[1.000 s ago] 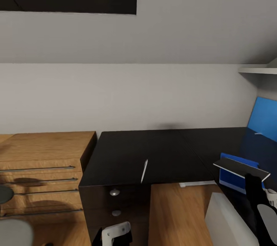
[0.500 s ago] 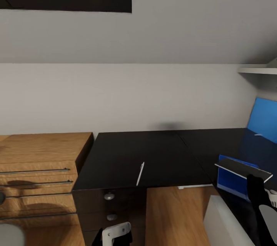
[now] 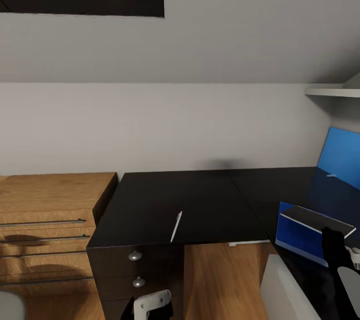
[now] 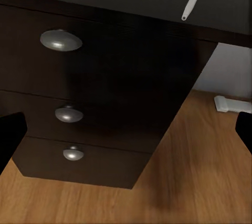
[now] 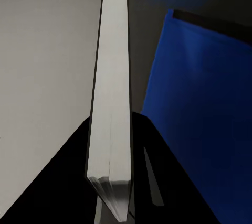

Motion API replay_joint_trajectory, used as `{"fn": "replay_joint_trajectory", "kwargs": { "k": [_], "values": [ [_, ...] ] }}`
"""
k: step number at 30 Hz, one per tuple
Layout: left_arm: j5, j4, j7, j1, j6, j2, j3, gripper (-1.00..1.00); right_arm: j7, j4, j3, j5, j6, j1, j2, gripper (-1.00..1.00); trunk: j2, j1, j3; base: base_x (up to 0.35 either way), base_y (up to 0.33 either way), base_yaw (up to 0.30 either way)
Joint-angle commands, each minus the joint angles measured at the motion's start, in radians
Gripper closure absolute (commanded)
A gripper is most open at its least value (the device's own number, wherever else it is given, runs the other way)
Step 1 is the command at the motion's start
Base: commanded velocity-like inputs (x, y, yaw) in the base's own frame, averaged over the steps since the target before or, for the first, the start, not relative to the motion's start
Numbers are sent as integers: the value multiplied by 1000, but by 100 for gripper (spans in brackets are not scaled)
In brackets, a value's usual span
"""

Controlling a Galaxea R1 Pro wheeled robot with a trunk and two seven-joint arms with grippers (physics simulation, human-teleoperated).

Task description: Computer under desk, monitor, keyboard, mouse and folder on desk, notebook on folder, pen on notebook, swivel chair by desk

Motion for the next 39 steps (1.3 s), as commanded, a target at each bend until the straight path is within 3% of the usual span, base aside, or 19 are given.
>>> {"fn": "replay_joint_trajectory", "kwargs": {
  "k": [1, 4, 10, 16, 31, 39],
  "values": [
    [2, -2, 5, -1, 5, 0, -3, -100, -2, -1, 1, -12, -4, 0, 0, 100, 7, -4, 2, 0, -4, 0],
    [2, -2, 5, -1, 5, 0, -5, -100, -2, -1, 1, -12, -4, 0, 0, 100, 28, -15, 12, 0, -3, 0],
    [1, -2, 5, -1, 5, -1, -8, -100, -2, -1, 2, -10, -3, 0, 1, 100, 28, -15, 12, 0, 0, 0],
    [2, -2, 5, -1, 5, -1, -8, -100, -2, -1, 4, -10, -3, 0, 1, 100, 70, -38, 31, 0, 0, 0],
    [3, -2, 5, -1, 5, -1, -7, -100, -3, 0, 14, -12, 1, 0, 1, 100, 70, -38, 31, 0, 0, 0],
    [2, -2, 5, -1, 5, -1, -9, -100, -4, 0, 45, -11, 2, 0, 1, 100, 70, -38, 31, 0, 0, 0]
  ]
}}
